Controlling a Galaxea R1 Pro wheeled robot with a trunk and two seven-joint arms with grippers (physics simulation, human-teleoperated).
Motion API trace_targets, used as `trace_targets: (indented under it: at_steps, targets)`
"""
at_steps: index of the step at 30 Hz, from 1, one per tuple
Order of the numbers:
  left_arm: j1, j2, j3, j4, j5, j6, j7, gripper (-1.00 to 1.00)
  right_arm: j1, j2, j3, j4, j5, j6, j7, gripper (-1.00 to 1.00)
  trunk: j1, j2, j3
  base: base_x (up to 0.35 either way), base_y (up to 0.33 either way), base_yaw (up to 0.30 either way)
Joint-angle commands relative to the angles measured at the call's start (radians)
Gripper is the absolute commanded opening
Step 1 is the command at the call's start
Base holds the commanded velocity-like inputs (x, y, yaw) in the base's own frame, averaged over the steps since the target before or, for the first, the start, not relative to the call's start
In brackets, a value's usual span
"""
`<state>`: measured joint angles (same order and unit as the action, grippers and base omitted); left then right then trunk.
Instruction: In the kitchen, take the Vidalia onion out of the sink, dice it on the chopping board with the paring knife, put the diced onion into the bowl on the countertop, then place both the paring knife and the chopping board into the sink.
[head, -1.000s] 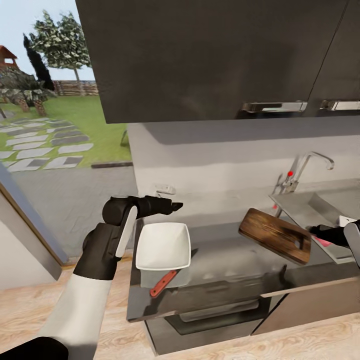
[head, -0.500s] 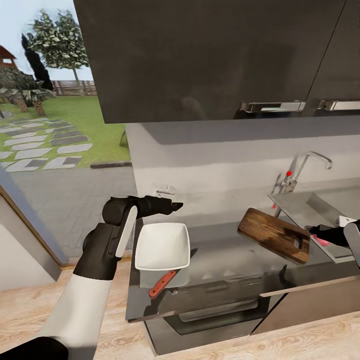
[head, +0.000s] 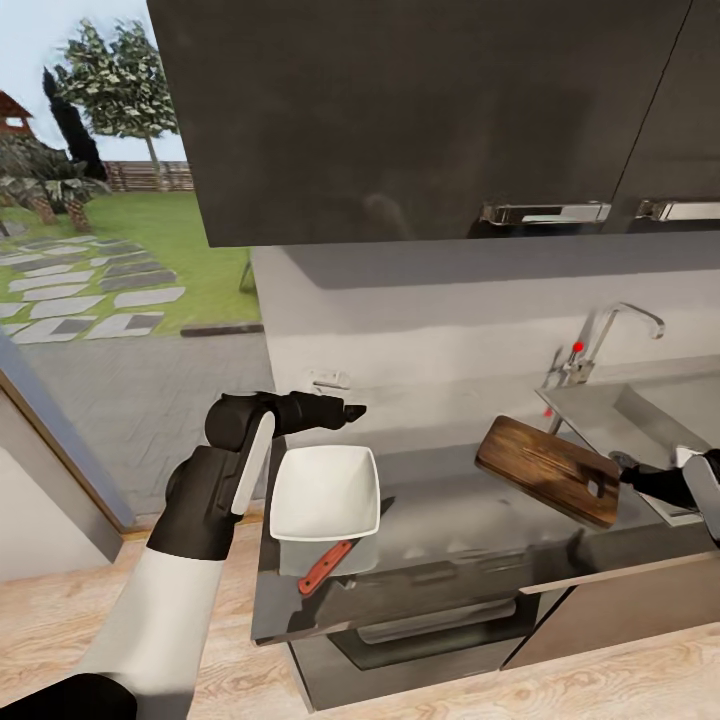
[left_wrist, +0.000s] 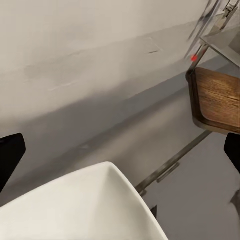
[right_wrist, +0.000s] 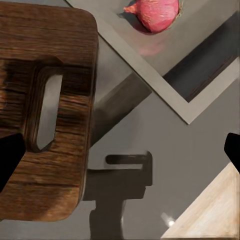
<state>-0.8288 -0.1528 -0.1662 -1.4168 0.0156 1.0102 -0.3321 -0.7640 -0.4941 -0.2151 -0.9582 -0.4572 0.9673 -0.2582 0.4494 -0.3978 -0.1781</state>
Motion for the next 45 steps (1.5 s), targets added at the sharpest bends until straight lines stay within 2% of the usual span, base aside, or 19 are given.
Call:
trace_targets:
  at_steps: [1, 6, 16, 45]
  targets:
    - [-0.001, 0.000, 0.001, -0.001, 0.001, 0.005, -0.001, 1.00, -0.001, 0.000, 0.000, 0.003, -0.011, 0.003, -0.013, 1.00, 0.001, -0.002, -0.002, 0.000, 0.000, 0.000]
    - [-0.001, -0.001, 0.001, -0.001, 0.001, 0.005, -0.001, 1.00, -0.014, 0.001, 0.000, 0.043, -0.011, 0.002, -0.035, 1.00, 0.001, -0.002, -0.002, 0.000, 0.000, 0.000]
    - [-0.001, -0.004, 0.001, -0.001, 0.001, 0.005, -0.001, 1.00, -0.086, 0.002, 0.002, 0.141, -0.011, 0.002, -0.043, 1.00, 0.001, -0.002, -0.002, 0.000, 0.000, 0.000]
    - [-0.001, -0.005, -0.007, 0.001, 0.001, 0.004, -0.001, 1.00, -0.092, 0.002, 0.002, 0.101, -0.014, 0.002, -0.040, 1.00, 0.001, -0.002, -0.002, 0.007, 0.000, 0.000]
